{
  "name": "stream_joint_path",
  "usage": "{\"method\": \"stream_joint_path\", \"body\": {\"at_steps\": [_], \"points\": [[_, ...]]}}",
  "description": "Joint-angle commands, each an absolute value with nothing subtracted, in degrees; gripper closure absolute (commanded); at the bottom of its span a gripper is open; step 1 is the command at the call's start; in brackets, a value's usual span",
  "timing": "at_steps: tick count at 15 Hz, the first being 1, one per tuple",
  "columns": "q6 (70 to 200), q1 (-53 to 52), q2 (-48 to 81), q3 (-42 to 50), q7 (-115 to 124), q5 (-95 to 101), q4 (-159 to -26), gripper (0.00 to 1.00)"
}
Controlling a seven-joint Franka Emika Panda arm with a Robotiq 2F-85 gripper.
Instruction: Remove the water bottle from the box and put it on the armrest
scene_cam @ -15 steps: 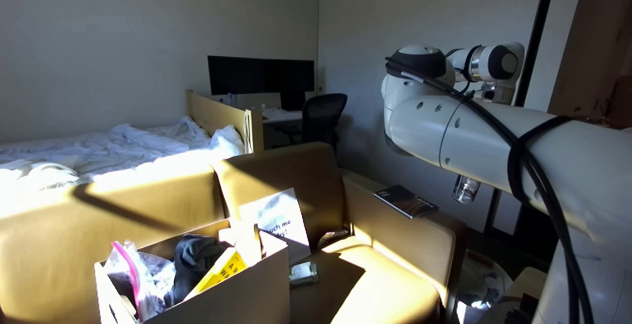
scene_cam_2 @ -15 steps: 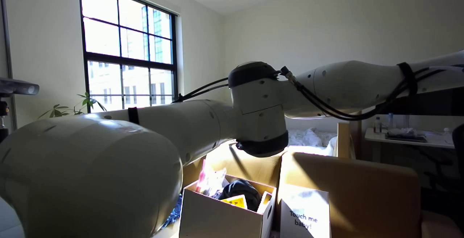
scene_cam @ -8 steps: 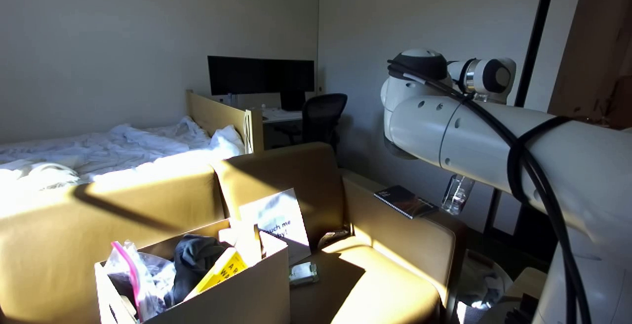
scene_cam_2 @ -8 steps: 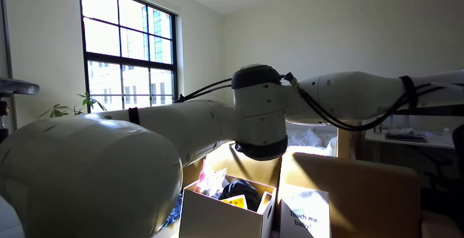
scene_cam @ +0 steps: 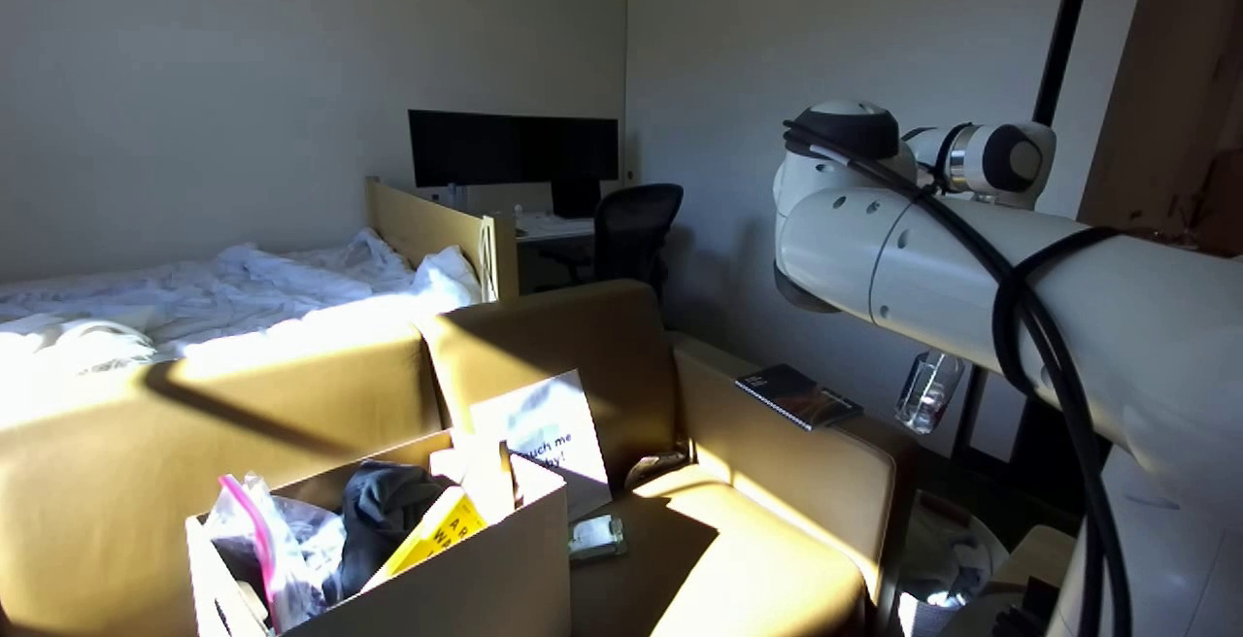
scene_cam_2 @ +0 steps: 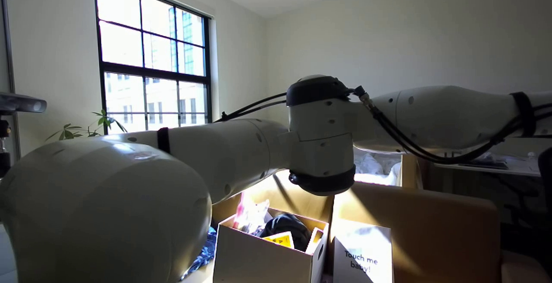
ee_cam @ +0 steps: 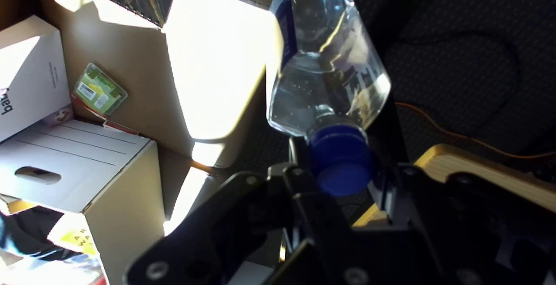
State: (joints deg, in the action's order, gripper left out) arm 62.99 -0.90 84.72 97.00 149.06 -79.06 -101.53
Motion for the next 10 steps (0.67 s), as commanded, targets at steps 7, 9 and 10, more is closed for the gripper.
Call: {"method": "stream_joint_path", "body": {"at_steps": [7, 9, 10], "points": [[63.29, -0.47, 84.72, 95.89, 149.06, -79.98, -100.98, 0.90], [63.66, -0.36, 84.72, 95.41, 149.06, -80.62, -100.86, 0.90], [63.73, -0.07, 84.72, 95.24, 149.06, -80.75, -100.46, 0.90]]}}
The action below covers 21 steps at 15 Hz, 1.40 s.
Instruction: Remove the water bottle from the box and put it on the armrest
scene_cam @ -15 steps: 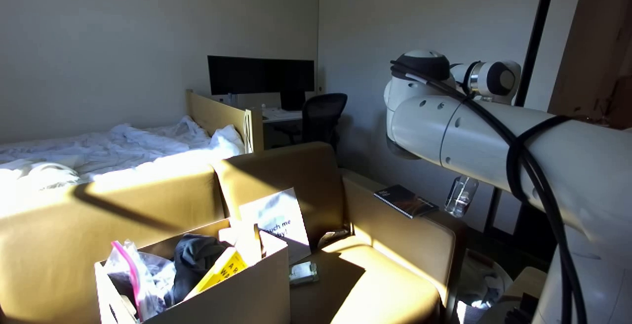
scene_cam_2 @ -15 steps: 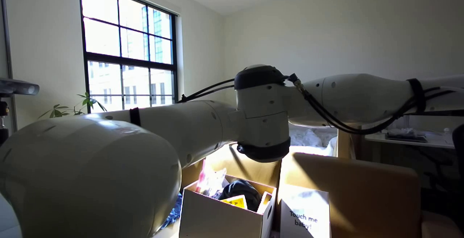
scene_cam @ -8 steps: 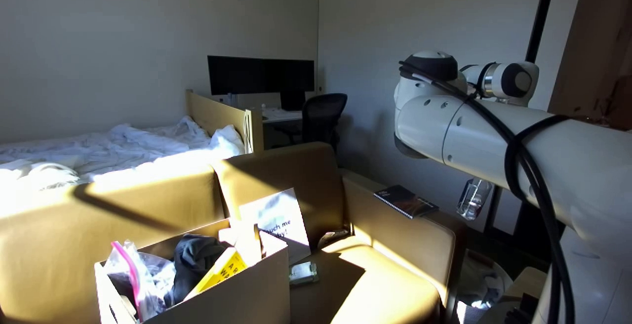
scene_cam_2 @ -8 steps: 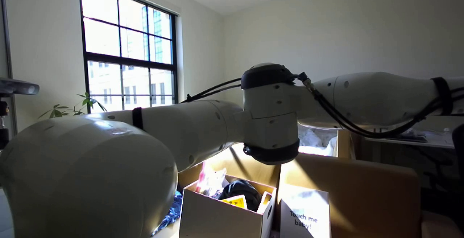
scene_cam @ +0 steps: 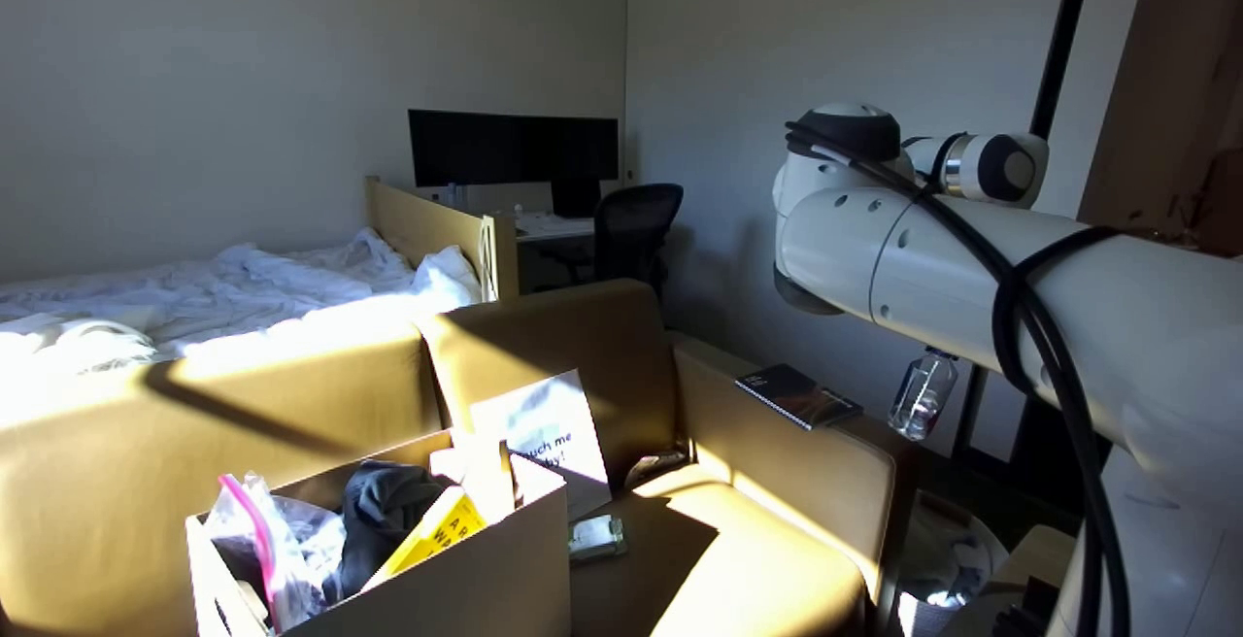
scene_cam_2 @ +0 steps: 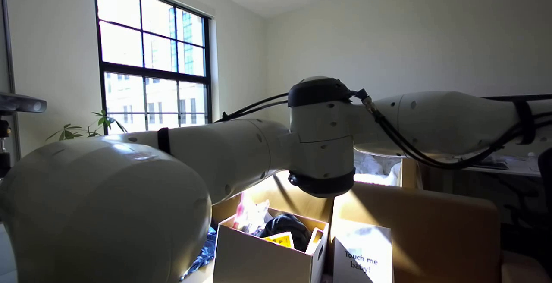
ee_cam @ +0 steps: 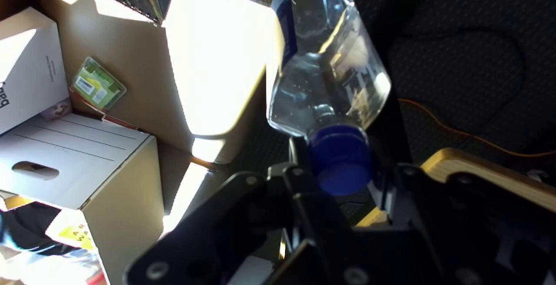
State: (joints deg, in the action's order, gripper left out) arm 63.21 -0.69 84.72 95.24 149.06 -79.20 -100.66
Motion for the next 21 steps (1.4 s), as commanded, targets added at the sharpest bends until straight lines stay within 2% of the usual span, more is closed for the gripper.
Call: {"method": "stream_joint_path", "body": {"at_steps": [1, 9, 10, 14, 15, 21], "points": [[63.87, 0.24, 84.72, 95.18, 149.06, -81.00, -100.16, 0.90], [63.99, 1.65, 84.73, 95.71, 149.06, -83.79, -96.32, 0.90], [63.35, 1.10, 84.73, 94.98, 149.06, -81.78, -96.78, 0.65], [63.51, 1.20, 84.73, 95.01, 149.06, -81.87, -95.98, 0.65], [63.36, 1.41, 84.73, 94.78, 149.06, -81.83, -95.71, 0.90], [63.62, 1.16, 84.73, 93.78, 149.06, -83.60, -95.23, 0.90]]}}
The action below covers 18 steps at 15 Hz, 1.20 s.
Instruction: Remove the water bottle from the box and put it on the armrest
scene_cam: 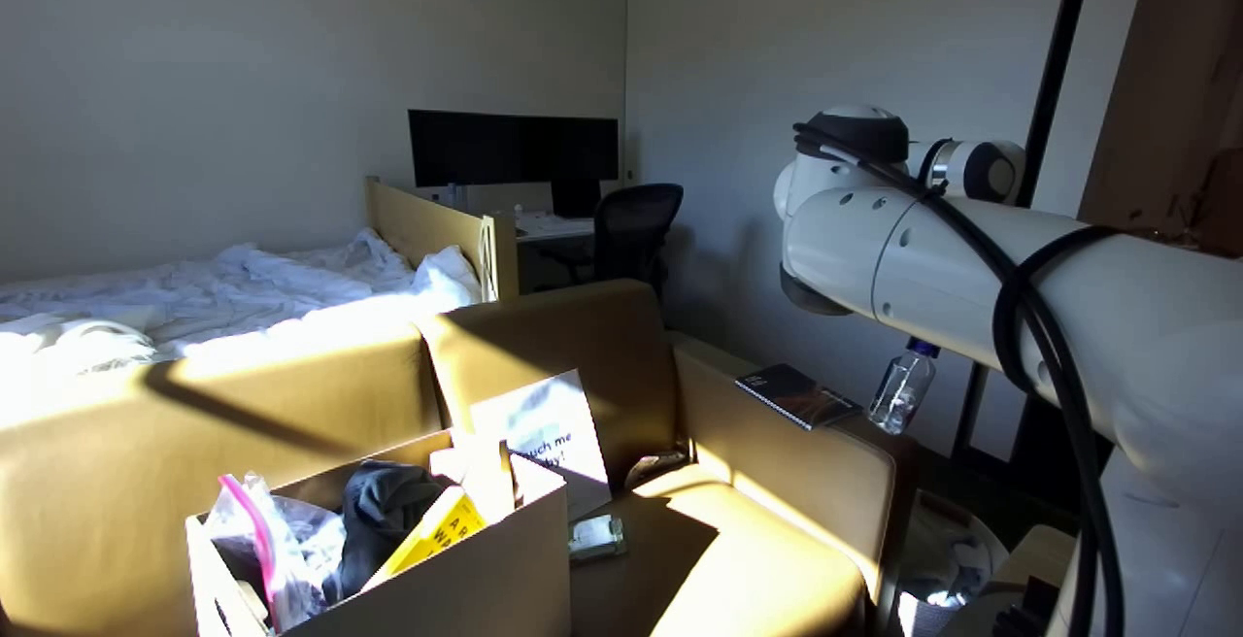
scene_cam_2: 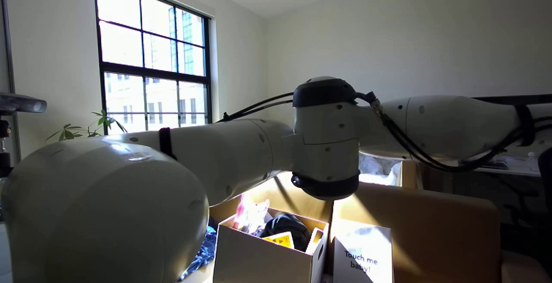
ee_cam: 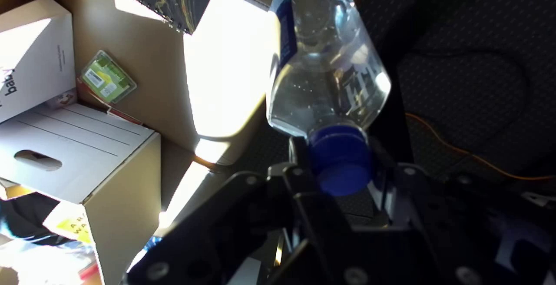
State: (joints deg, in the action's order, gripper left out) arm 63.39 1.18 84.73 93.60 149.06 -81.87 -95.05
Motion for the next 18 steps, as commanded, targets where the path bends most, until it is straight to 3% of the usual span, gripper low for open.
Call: {"method": "stream_joint_path", "body": {"at_steps": [1, 18], "points": [[64.00, 1.53, 84.73, 93.72, 149.06, -83.29, -94.75, 0.90], [68.68, 1.91, 84.81, 91.50, 149.06, -78.64, -87.07, 0.90]]}}
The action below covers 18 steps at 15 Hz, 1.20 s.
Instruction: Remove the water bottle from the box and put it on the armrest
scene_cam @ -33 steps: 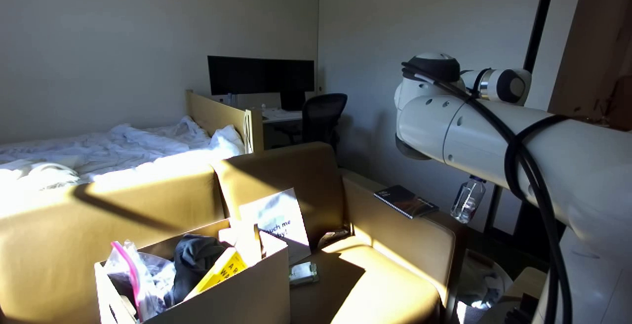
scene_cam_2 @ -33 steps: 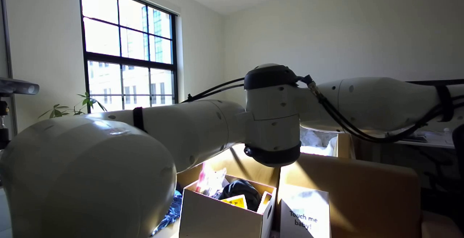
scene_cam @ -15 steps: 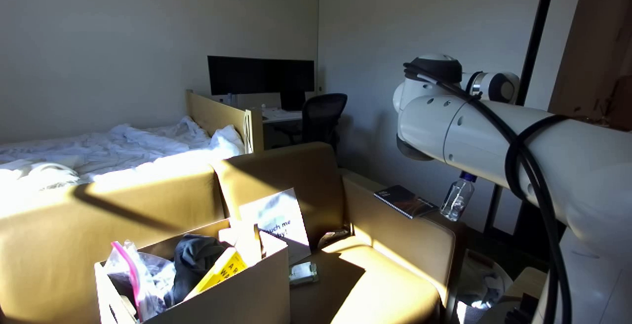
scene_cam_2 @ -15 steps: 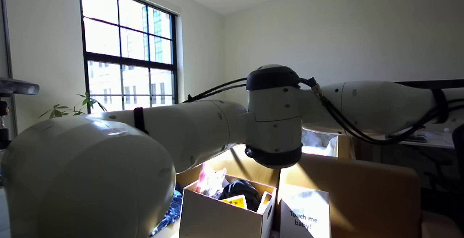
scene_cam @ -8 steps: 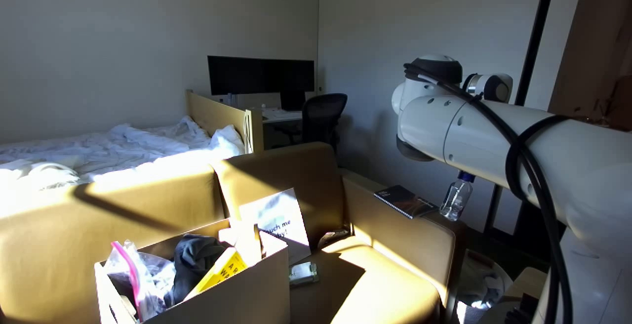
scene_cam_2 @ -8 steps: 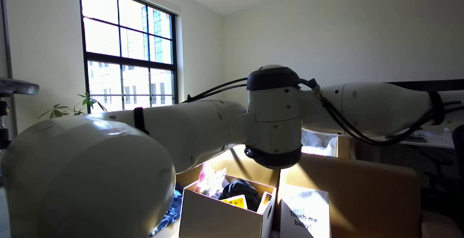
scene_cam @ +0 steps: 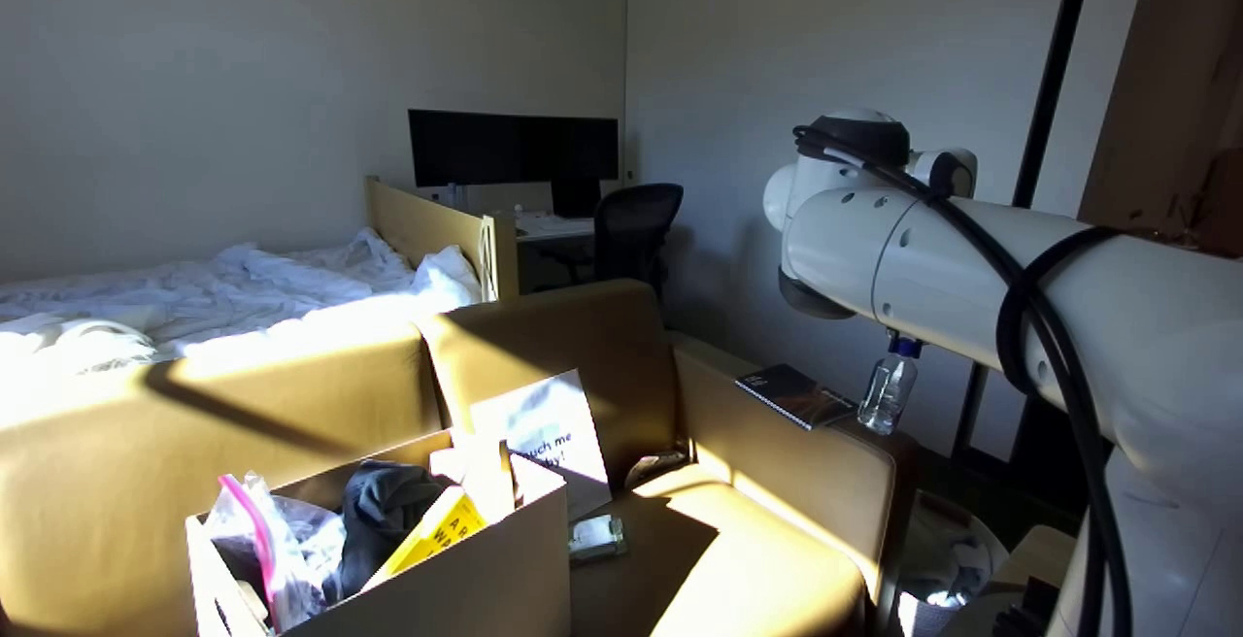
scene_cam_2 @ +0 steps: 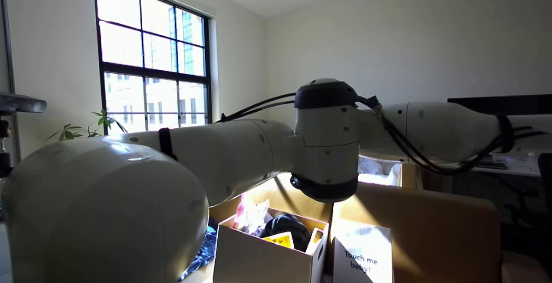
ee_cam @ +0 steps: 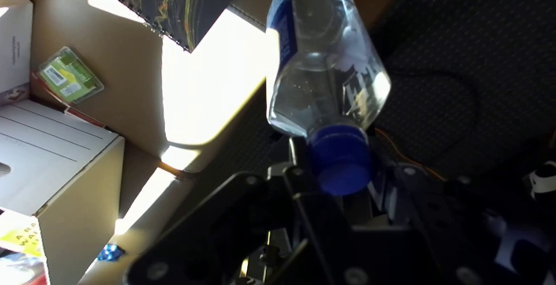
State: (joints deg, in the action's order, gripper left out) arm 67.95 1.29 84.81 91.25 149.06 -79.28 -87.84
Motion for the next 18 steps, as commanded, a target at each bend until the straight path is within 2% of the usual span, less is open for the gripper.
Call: {"method": "stream_joint_path", "body": {"at_steps": [1, 18], "points": [[68.84, 1.83, 84.81, 91.29, 149.06, -78.35, -86.99, 0.90], [70.01, 1.29, 84.85, 91.06, 149.06, -79.95, -90.01, 0.90]]}}
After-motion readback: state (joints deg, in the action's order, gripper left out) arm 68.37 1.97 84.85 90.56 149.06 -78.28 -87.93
